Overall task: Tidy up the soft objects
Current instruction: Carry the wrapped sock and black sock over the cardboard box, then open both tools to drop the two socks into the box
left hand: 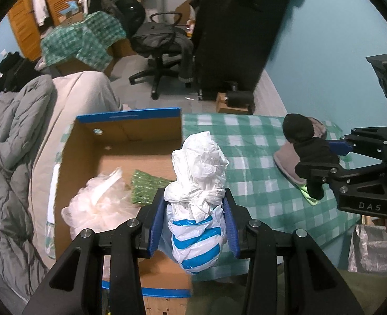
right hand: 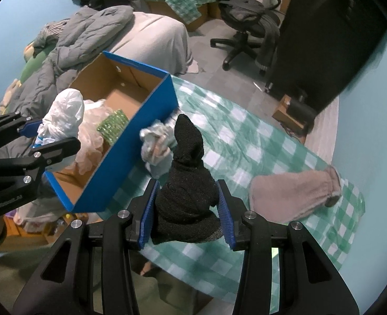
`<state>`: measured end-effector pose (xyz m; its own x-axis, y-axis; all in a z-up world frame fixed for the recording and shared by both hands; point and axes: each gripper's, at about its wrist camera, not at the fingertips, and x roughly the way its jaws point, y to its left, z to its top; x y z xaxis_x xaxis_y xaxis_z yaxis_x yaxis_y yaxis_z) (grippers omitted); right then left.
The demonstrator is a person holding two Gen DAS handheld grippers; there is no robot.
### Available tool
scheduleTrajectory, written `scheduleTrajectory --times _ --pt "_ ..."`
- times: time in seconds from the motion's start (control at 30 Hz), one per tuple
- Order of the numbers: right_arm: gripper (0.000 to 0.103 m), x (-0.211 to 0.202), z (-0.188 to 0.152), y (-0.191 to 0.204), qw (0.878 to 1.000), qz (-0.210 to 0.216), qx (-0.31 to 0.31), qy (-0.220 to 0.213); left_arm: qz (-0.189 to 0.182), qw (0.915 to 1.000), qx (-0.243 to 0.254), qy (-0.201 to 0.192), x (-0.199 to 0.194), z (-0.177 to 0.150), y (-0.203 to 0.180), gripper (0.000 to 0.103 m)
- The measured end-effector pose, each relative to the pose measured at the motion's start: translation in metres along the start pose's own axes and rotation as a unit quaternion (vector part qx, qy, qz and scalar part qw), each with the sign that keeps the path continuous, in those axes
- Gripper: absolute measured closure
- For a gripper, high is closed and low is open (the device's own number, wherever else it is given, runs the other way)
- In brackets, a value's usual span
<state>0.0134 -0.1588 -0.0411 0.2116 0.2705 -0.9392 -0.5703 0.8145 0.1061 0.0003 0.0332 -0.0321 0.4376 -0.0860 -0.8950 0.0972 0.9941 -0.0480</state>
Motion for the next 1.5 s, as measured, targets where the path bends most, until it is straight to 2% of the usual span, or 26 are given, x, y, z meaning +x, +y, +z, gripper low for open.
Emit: scheduleTrajectory --times 0.33,0.63,1.03,1.43,1.5 --pt "0.060 0.015 0.033 0.028 0.999 0.022 -0.028 -0.002 0.023 0.9987 -0.046 -0.001 0.000 0.000 0.046 0.061" --pt "0.060 0.038 0.063 0.062 0.997 0.035 -0.061 0.005 0.045 0.9969 -0.065 -0.001 0.012 0.005 0.083 0.061" --pt "0.060 0.087 0.105 0.092 0.996 0.058 -0.068 0.031 0.038 0.9954 -0.086 0.019 0.046 0.015 0.129 0.061" --pt "0.060 0.122 0.124 0.103 0.994 0.067 -0.062 0.052 0.028 0.9947 -0.085 0.051 0.076 0.018 0.145 0.060" --pt "0.059 0.124 0.125 0.102 0.995 0.067 -0.057 0.054 0.029 0.9948 -0.083 0.052 0.076 0.019 0.145 0.057"
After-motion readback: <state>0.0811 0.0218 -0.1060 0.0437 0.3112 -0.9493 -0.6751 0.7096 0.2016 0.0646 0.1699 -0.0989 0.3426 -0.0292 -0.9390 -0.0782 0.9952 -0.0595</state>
